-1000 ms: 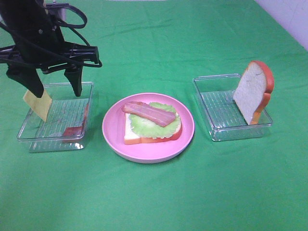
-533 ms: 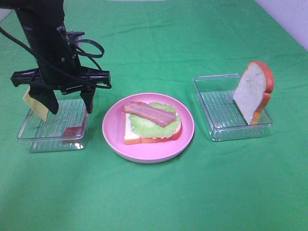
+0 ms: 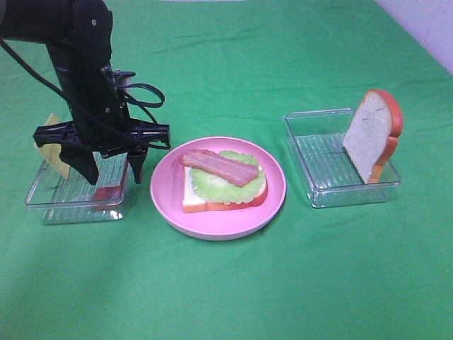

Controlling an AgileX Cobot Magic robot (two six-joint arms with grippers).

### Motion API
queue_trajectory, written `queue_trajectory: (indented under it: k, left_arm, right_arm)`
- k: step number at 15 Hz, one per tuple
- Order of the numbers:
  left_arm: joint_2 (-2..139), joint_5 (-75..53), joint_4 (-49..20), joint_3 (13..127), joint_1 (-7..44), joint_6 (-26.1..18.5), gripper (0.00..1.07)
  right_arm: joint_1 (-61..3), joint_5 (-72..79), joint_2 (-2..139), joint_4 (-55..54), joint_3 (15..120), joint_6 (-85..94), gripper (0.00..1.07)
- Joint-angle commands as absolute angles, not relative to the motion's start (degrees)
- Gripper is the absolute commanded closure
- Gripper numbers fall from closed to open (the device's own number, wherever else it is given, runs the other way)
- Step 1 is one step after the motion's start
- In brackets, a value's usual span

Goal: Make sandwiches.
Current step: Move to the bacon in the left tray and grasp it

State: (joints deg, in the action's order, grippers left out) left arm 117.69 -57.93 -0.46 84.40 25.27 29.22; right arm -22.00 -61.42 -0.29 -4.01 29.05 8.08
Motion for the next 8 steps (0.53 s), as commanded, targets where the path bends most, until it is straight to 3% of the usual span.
queue_trajectory:
  k: [1,8]
  left_arm:
    - [117.97,-56.38,-0.4,84.11,25.32,29.28,0.56]
    - [117.97,-55.46,-0.52,84.11,25.32,29.39,0.94]
  right_arm:
    - [-22.06,-60.85,-1.2,-4.01,28.82,8.54,0.33]
    - [-22.06,-60.85,-1.2,-4.01,28.82,8.54,0.33]
